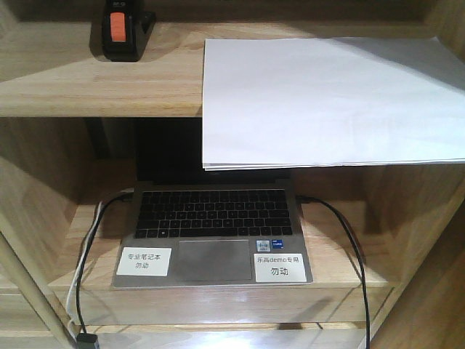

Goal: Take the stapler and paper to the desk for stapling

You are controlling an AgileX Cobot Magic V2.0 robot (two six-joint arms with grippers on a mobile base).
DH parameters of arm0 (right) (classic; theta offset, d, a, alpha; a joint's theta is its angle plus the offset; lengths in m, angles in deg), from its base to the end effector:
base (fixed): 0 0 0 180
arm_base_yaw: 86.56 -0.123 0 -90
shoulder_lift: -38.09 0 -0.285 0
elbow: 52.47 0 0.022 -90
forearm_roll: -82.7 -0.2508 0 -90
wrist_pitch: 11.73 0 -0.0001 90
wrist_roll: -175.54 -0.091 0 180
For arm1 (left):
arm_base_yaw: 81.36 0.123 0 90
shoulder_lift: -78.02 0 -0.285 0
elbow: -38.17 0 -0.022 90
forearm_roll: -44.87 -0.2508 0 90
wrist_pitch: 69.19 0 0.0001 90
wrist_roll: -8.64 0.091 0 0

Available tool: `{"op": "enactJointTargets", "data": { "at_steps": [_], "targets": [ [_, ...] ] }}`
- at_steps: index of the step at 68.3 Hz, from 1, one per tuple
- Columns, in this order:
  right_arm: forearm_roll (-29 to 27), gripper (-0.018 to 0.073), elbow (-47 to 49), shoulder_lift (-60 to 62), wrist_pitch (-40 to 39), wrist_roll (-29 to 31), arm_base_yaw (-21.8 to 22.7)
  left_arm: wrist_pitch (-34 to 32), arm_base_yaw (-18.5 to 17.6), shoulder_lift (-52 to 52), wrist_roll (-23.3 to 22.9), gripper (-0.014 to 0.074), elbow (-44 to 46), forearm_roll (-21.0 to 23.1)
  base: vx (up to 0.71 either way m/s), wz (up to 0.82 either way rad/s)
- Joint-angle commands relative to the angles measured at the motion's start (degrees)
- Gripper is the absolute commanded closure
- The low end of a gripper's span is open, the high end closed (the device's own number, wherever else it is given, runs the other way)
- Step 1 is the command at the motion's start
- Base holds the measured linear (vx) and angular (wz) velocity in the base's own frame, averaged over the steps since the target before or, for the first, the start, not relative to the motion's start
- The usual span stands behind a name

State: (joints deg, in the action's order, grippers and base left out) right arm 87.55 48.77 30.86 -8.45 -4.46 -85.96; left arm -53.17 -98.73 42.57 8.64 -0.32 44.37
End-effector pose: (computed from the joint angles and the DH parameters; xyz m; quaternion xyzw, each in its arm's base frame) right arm 0.0569 -0.0010 0.1994 -0.0243 0.7021 -0.0355 0.7108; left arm 0.0895 -0.0278 0.3788 0.1088 0.6984 -0.1030 0.6998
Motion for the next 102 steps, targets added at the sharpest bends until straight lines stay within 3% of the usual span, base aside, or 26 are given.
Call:
{"op": "enactJointTargets", "data": {
  "at_steps": [1, 23, 49, 57, 79, 102],
  "targets": [
    [0.43, 0.0569, -0.27, 0.59, -4.07, 0.32, 0.01, -6.2, -2.49, -5.47, 0.0, 0.0167, 4.88, 0.08, 0.0, 0.0],
    [0.43, 0.0569, -0.27, 0.59, -4.07, 0.32, 0.01, -3.31, -4.32, -26.92, 0.0, 0.0167, 25.76, 0.01, 0.0, 0.0],
    [0.43, 0.0569, -0.27, 0.59, -4.07, 0.32, 0.01, 14.68, -4.32, -50.96, 0.0, 0.0167, 56.08, 0.06, 0.0, 0.0],
    [0.43, 0.0569, -0.27, 0.59, -4.07, 0.32, 0.01, 19.13, -4.32, -55.93, -1.89, 0.0167, 62.49, 0.06, 0.0, 0.0],
    [0.43, 0.0569, -0.27, 0.59, -4.07, 0.32, 0.01, 23.67, -4.32, -62.81, -5.01, 0.0167, 70.92, 0.06, 0.0, 0.0],
    [0.43, 0.0569, -0.27, 0.59, -4.07, 0.32, 0.01, 26.33, -4.32, -65.45, -6.44, 0.0167, 71.23, 0.0, 0.0, 0.0]
  ]
}}
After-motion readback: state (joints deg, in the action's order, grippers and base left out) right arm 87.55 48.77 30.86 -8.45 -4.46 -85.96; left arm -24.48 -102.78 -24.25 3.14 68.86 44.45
